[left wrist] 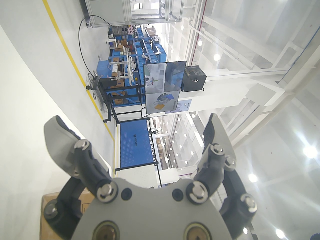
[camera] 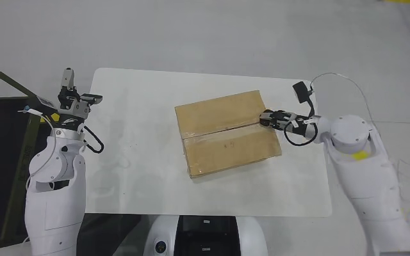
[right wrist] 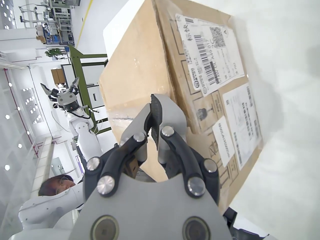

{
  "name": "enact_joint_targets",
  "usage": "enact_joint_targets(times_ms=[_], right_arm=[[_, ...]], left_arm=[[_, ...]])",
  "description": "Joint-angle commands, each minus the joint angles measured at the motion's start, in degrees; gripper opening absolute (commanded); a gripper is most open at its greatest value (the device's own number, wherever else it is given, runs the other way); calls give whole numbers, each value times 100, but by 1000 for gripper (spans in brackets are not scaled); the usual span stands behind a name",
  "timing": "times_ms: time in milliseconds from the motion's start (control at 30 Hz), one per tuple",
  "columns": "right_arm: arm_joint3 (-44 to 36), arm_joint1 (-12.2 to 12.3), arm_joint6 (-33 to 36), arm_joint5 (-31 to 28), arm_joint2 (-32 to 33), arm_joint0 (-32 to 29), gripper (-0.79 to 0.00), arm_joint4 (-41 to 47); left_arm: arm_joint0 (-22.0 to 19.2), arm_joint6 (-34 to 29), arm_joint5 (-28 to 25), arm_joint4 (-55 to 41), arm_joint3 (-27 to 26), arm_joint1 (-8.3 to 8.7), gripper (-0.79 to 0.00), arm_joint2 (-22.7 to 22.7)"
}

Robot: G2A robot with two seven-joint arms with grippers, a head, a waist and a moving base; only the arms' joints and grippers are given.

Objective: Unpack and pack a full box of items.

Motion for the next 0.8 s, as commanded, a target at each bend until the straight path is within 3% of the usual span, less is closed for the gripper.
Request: enact_joint_targets(times_ms=[0,400,767], right_arm=[[51,15,-18,59,77,-13,-785,21],[240,85,-192,-18,358,-74,-785,26],[-545,120,-362,-265,450,-342,-785,74]], left_arm=[[0,0,0,0,0,0,0,0],[0,0,0,0,0,0,0,0],[0,0,0,0,0,0,0,0]])
